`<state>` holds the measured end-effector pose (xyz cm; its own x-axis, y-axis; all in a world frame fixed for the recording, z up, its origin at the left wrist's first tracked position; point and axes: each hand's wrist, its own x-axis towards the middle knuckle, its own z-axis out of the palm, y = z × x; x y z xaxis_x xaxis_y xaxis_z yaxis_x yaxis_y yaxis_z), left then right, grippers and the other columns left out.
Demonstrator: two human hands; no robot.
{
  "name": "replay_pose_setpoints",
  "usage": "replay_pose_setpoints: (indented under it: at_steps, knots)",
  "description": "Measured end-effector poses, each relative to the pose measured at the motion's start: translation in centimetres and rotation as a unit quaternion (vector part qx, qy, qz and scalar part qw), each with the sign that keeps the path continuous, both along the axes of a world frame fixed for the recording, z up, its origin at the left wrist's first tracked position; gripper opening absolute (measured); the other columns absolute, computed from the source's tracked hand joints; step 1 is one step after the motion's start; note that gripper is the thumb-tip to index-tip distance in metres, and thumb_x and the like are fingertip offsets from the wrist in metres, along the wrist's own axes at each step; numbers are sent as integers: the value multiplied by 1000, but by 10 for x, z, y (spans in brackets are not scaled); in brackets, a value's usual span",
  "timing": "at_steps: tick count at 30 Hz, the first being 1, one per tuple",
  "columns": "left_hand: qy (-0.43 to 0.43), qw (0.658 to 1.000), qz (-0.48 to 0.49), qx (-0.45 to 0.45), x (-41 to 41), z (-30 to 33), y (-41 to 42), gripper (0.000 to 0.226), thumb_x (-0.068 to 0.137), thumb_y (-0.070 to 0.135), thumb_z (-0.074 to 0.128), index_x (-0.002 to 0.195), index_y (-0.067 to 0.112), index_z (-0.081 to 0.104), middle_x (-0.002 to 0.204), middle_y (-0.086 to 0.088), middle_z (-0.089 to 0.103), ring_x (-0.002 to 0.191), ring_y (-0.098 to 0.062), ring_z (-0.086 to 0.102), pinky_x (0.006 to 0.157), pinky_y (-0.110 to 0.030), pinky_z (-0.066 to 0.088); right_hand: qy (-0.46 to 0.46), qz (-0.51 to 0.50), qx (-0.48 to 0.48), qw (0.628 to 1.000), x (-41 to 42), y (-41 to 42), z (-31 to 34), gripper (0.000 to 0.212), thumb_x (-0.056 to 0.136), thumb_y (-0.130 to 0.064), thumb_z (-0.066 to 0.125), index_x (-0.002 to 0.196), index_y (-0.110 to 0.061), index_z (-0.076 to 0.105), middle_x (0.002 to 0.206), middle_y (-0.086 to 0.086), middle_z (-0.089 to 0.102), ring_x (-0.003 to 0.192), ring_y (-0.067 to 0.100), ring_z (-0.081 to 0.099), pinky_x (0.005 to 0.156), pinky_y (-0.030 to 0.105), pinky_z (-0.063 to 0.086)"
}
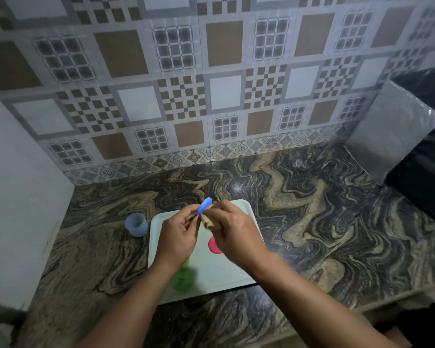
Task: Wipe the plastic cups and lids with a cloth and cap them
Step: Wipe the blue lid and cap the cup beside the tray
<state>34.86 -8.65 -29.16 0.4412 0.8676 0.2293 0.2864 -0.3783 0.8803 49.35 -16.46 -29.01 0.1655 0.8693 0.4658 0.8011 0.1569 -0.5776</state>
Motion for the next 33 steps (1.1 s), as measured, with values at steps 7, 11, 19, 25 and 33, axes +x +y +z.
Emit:
replay_pose_setpoints:
  at_steps: [7, 11, 19, 25, 33]
  knots:
    - [-108, 982, 81, -133, 13, 17, 13, 29, 97, 15, 62, 93, 42, 72, 94, 11, 79, 95, -16, 75, 90, -41, 59, 19, -49, -233, 971, 21, -5, -34, 21, 82, -30, 61, 92, -21, 77, 98, -2, 65, 93, 31, 68, 70, 39, 52]
    - [-136, 951, 105, -257, 23, 17, 13, 19, 97, 8, 60, 105, 18, 73, 98, -6, 79, 99, -22, 75, 90, -39, 60, 162, -103, -140, 971, 26, 5, -24, 23, 83, -6, 62, 87, -20, 80, 91, -4, 68, 85, 16, 68, 76, 30, 50]
    - [-225, 900, 122, -352, 31, 24, 8, 20, 101, 2, 51, 100, 12, 68, 102, -16, 75, 94, -23, 73, 89, -38, 59, -4, 12, 23, 1000, 19, 3, -31, 53, 90, -7, 52, 139, -22, 69, 147, -5, 66, 140, 13, 57, 115, 19, 41]
    - [-136, 935, 111, -307, 22, 21, 11, 17, 99, 4, 56, 107, 10, 71, 91, -5, 77, 87, -16, 73, 85, -34, 60, 276, -87, -31, 957, 28, 14, -18, 43, 89, -6, 52, 112, -32, 78, 99, -9, 80, 92, 12, 75, 87, 36, 62]
    - [16, 975, 80, -206, 15, 26, 11, 26, 94, 18, 57, 84, 34, 75, 79, 3, 79, 84, -21, 76, 87, -52, 60, -156, 0, -81, 984, 9, 17, -20, 59, 93, -24, 41, 151, -21, 53, 156, 0, 58, 141, 30, 57, 106, 44, 53]
